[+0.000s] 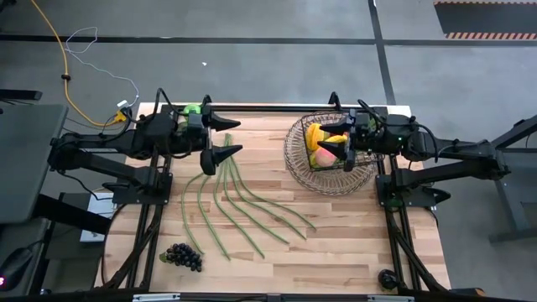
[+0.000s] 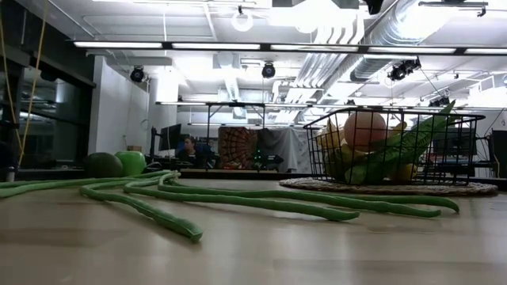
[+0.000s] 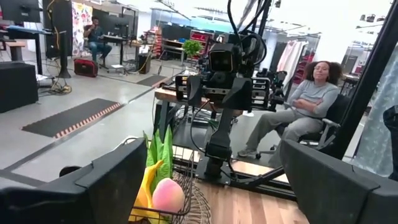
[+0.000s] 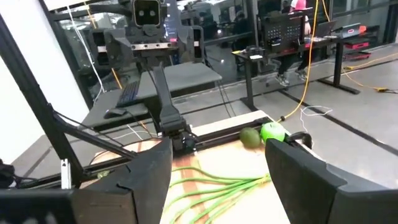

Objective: Build produce basket
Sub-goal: Put the dark purple mangosteen into the wire basket

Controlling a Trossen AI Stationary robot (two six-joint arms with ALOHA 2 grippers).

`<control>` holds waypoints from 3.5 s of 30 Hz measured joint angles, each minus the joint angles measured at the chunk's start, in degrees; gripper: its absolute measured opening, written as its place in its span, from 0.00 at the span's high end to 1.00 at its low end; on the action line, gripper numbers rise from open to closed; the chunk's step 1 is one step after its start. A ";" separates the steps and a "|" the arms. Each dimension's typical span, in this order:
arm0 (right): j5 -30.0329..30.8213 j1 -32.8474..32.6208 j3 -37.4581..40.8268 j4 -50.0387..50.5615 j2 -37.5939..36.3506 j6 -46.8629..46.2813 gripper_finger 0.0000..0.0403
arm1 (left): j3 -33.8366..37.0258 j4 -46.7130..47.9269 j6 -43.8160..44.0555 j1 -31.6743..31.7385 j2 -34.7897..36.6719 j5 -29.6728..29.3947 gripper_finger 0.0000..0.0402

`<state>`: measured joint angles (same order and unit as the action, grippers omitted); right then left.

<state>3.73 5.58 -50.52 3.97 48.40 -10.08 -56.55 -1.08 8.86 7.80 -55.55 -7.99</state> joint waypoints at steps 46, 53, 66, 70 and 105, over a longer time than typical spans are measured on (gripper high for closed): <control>-48.38 -55.40 11.21 14.95 39.10 -105.37 0.38 | 0.00 0.00 -1.55 3.16 -0.02 -2.06 0.12; -51.21 -56.81 11.06 13.80 42.63 -106.93 0.38 | 0.00 0.00 -1.55 3.16 -0.02 -1.93 0.12; -52.59 -56.78 11.06 15.05 44.54 -105.76 0.38 | 0.00 0.00 -1.55 3.16 -0.04 -1.53 0.12; -53.22 -56.81 11.10 14.84 44.62 -105.61 0.40 | 0.00 0.00 -1.55 3.16 -0.04 -1.53 0.12; -34.62 -28.97 6.32 12.01 19.31 -61.42 0.75 | -0.02 -0.07 -2.58 3.14 0.21 -1.63 0.12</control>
<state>-30.89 -23.39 -44.21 15.98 67.71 -71.50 -56.58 -1.15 6.29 10.94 -55.34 -9.62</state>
